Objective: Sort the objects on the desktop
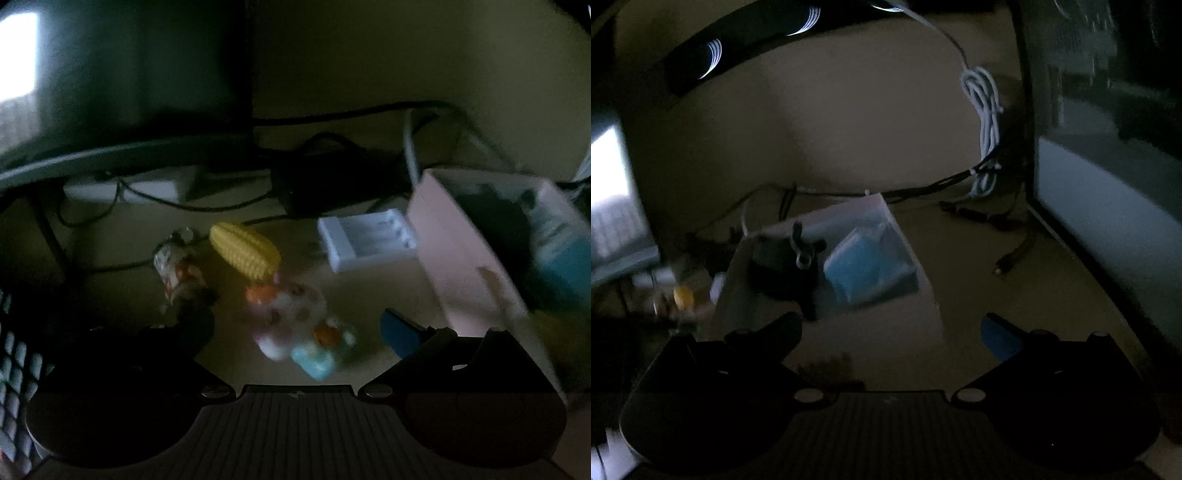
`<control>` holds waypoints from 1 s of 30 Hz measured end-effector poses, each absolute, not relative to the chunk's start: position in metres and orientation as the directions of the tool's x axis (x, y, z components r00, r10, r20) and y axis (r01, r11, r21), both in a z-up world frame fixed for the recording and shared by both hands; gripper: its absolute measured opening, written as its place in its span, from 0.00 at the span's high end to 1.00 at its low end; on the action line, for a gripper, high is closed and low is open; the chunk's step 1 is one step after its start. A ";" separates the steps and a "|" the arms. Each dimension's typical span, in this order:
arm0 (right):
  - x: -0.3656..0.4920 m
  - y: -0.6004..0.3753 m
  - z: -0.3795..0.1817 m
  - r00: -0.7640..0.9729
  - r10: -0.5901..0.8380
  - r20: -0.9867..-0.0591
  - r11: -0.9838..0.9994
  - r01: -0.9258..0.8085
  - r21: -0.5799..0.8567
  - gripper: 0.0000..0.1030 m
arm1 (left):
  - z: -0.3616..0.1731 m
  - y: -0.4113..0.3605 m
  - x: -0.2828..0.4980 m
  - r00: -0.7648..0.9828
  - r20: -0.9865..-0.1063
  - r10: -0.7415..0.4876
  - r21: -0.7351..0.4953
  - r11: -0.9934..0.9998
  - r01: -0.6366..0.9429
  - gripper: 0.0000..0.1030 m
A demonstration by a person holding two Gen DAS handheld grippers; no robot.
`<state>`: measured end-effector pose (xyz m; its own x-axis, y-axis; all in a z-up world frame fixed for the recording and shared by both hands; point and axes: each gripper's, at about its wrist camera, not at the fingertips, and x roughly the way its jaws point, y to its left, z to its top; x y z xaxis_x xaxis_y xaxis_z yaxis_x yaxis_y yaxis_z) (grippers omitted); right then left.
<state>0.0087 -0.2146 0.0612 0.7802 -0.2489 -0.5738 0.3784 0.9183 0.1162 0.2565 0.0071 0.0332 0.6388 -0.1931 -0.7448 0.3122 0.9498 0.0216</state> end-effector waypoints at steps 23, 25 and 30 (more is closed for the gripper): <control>0.032 -0.206 0.017 0.717 -0.316 -0.621 0.949 0.258 -0.184 0.24 | 0.031 0.008 0.074 0.529 -0.789 -0.313 -0.079 0.905 0.418 0.18; 0.030 -0.208 0.020 0.732 -0.257 -0.631 0.964 0.238 -0.116 0.17 | 0.030 0.010 0.069 0.540 -0.789 -0.293 -0.061 0.912 0.405 0.16; 0.045 -0.186 0.010 0.732 -0.164 -0.661 0.983 0.176 -0.049 0.13 | 0.031 0.022 0.061 0.552 -0.797 -0.244 -0.040 0.934 0.355 0.13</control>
